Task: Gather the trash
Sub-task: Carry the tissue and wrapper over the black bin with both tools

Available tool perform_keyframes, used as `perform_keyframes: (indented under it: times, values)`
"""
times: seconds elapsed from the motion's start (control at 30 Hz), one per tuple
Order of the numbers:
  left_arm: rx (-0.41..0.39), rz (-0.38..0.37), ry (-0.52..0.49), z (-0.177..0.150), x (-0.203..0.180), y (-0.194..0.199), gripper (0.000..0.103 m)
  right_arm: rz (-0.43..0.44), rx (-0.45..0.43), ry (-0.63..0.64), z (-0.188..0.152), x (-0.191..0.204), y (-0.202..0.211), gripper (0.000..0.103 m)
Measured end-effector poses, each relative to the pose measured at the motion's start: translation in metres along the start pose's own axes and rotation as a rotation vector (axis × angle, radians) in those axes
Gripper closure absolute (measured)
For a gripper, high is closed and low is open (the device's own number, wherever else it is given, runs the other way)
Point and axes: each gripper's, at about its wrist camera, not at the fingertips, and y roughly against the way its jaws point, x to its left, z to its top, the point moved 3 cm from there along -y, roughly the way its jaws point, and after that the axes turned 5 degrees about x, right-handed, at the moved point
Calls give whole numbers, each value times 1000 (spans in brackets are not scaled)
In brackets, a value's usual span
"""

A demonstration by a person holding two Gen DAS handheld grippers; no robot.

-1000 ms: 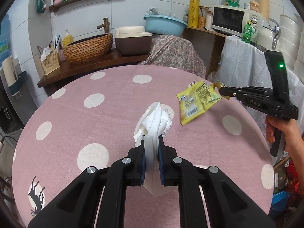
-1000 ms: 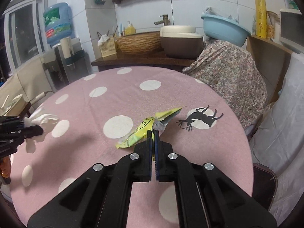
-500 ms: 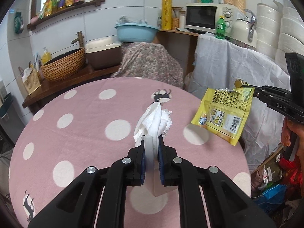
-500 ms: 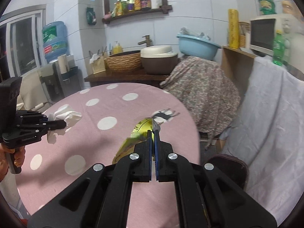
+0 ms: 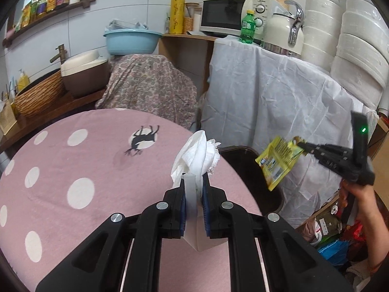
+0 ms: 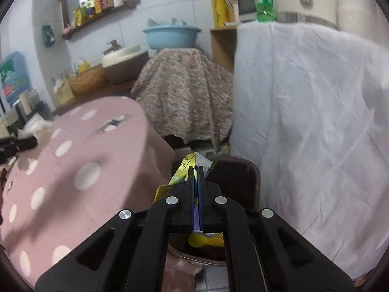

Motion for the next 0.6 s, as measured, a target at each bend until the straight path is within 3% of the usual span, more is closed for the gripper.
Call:
perform_keyframes:
  times: [0.6]
  values:
    - [79, -40, -65, 16, -53, -51, 91, -41, 229, -198, -74, -44, -143, 98]
